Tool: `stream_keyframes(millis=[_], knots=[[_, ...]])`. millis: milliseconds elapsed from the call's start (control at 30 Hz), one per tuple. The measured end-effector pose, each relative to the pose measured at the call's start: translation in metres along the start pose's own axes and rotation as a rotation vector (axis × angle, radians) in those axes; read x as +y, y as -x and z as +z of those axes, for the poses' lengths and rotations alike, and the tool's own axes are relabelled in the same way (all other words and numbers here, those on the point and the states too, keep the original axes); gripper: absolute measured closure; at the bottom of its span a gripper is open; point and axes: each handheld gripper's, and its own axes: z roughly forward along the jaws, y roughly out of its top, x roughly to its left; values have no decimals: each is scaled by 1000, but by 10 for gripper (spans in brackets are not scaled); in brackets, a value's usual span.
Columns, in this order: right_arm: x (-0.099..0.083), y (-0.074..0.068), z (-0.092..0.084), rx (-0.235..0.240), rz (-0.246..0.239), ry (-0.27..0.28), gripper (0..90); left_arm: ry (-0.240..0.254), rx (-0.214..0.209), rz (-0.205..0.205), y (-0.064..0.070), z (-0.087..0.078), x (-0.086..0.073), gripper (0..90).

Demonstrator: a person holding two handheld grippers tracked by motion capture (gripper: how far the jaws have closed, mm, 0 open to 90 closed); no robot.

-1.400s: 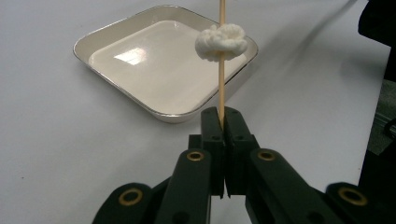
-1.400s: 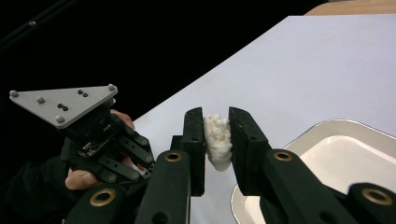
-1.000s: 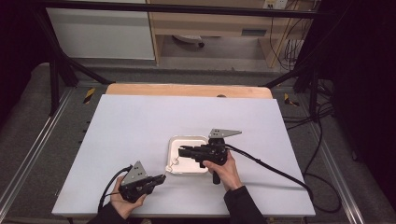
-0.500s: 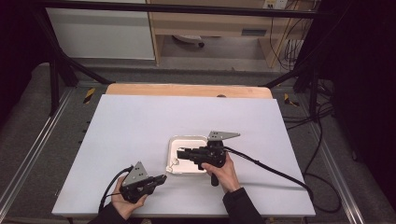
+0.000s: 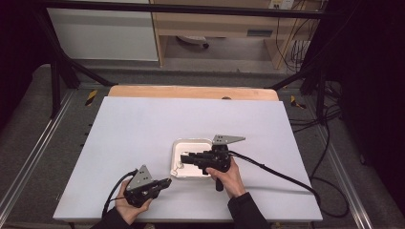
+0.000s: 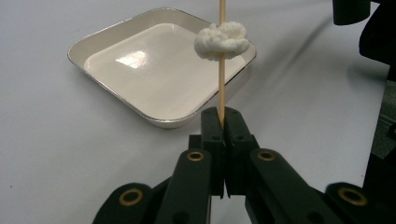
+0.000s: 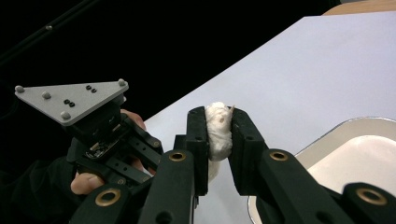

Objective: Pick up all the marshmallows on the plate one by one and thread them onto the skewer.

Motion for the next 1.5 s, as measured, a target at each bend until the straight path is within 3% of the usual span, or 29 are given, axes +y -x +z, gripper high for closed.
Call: stream_keyframes(millis=[367,533,633,867,933,1067,1367,1500], knots=[[-3,0,2,8,4,-18,801,9,-9,2,2,4,3,887],[-1,-2,0,-18,-19,-23,766,26,-12,-7,0,2,4,886],[1,-3,-3,-64,-39,-24,577,32,-13,4,1,1,4,886],[4,-6,-7,-127,-79,-41,385,22,2,-6,0,2,3,886],[4,-6,-9,-121,-78,-37,366,21,5,-29,-4,1,2,886],[5,-7,-13,-150,-93,-55,274,25,6,-37,-6,0,2,886],[-6,5,-30,-302,-139,-132,93,7,-1,-48,-7,0,2,886],[-12,13,-41,-359,-144,-168,56,1,3,-53,-7,0,3,885]])
